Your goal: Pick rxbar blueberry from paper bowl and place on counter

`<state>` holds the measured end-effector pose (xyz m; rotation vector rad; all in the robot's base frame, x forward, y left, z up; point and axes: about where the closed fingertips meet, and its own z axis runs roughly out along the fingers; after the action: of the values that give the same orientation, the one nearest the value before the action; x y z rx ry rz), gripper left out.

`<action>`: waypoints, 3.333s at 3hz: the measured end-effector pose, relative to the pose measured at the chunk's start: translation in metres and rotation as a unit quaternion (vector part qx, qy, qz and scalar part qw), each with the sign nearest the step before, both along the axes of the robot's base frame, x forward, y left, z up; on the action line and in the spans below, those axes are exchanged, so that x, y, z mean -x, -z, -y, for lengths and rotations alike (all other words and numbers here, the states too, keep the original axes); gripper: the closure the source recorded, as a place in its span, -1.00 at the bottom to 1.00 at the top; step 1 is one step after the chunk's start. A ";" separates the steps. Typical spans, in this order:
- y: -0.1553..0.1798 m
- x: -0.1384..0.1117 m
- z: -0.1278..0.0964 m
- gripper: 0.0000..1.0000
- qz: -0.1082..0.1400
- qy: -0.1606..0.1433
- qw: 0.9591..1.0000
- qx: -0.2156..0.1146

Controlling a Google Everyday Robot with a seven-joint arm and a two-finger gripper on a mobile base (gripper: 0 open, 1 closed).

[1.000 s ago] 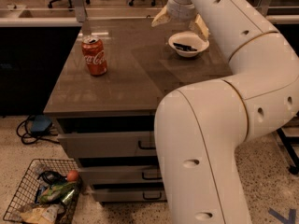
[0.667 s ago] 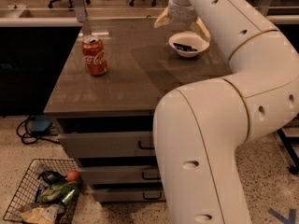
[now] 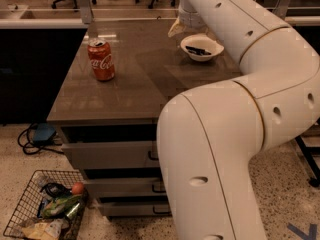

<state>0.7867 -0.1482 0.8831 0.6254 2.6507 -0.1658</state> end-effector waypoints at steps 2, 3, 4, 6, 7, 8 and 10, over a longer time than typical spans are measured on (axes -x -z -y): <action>0.013 -0.005 0.004 -1.00 -0.006 0.015 1.000 -0.002; 0.017 -0.007 0.006 -1.00 -0.007 0.026 1.000 -0.008; 0.018 -0.010 0.008 -0.65 -0.004 0.034 0.999 -0.011; 0.025 -0.014 0.009 0.41 -0.004 0.032 0.999 -0.011; 0.028 -0.015 0.009 0.88 -0.005 0.031 0.999 -0.010; 0.030 -0.016 0.009 1.00 -0.005 0.030 0.999 -0.010; 0.026 -0.023 0.004 1.00 0.005 0.023 1.000 -0.004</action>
Offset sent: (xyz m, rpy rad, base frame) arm 0.0084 -0.0080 -0.0081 0.0159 0.0087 -0.0621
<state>0.8101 -0.1525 0.8571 0.6890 2.6297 -0.1652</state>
